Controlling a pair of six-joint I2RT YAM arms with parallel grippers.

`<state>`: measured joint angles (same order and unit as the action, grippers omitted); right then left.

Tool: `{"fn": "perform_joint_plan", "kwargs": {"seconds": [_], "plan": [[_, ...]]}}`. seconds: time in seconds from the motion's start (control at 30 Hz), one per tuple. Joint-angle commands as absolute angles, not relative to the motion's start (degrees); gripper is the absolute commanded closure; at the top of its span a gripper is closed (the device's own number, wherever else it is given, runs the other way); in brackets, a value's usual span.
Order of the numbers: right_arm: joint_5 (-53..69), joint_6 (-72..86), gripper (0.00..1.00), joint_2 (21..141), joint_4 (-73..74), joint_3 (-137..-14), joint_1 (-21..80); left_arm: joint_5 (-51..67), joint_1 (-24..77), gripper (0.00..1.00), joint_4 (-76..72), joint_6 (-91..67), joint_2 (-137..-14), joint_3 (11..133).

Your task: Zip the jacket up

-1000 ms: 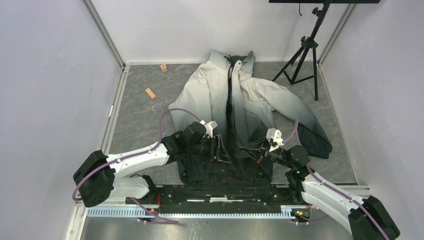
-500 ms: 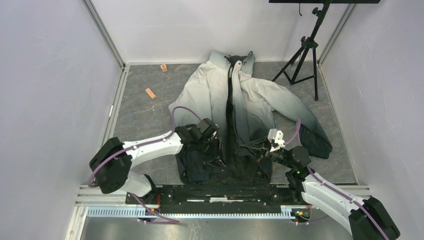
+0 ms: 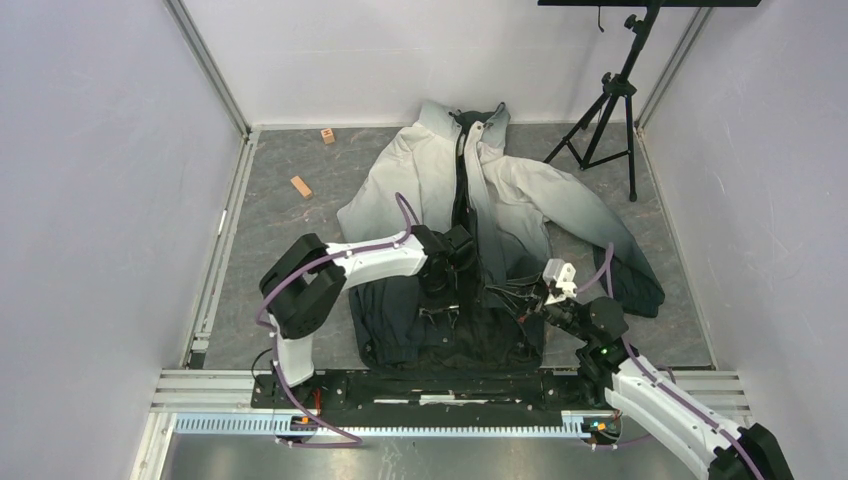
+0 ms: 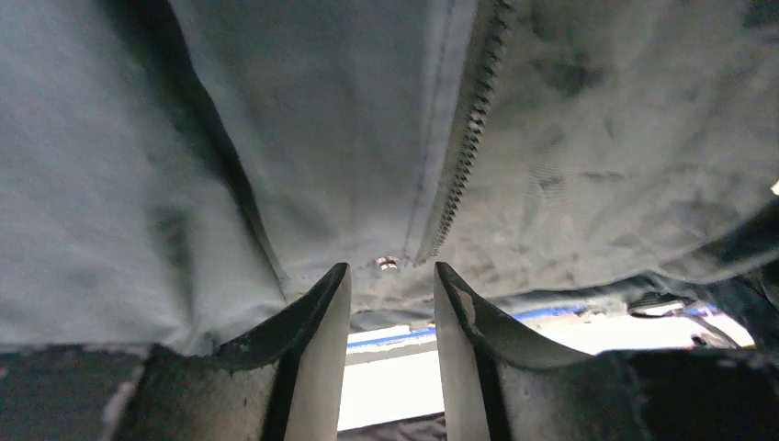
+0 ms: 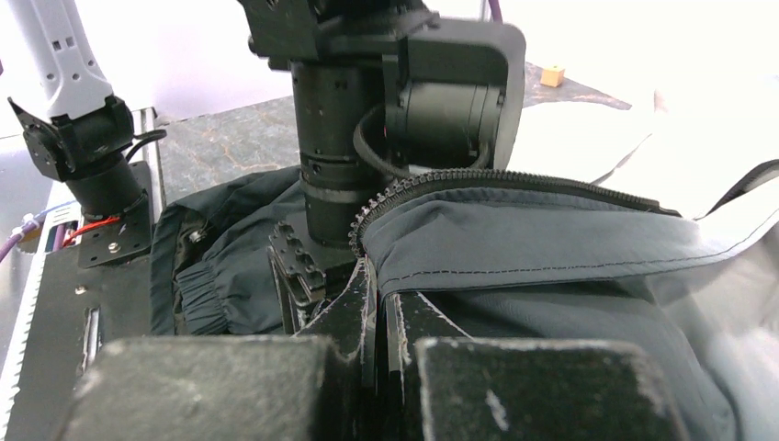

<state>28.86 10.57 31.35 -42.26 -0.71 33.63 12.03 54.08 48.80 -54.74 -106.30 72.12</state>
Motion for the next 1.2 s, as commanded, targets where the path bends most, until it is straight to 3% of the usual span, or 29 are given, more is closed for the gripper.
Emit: {"fn": "perform_joint_plan", "kwargs": {"seconds": [0.0, 0.3, 0.6, 0.73, 1.17], "plan": [[26.33, 9.54, 1.00, 28.37, -42.11, 13.59, 33.65, 7.43, 54.40, 0.54, 54.05, -52.46, -108.74, 76.73], [26.38, 9.58, 1.00, 27.79, -42.01, 13.68, 33.66, 6.22, 54.40, 0.53, 54.01, -52.21, -112.15, 78.16], [26.13, 9.61, 1.00, 27.12, -41.73, 13.96, 33.66, 5.67, 54.45, 0.40, 52.60, -52.29, -113.16, 78.96], [25.93, 9.66, 1.00, 27.08, -41.58, 13.93, 33.64, 6.24, 54.49, 0.39, 50.04, -53.16, -113.57, 77.08], [25.71, 9.66, 1.00, 27.53, -40.76, 13.46, 33.66, 3.55, 54.49, 0.61, 48.84, -50.90, -113.21, 74.51]]}}
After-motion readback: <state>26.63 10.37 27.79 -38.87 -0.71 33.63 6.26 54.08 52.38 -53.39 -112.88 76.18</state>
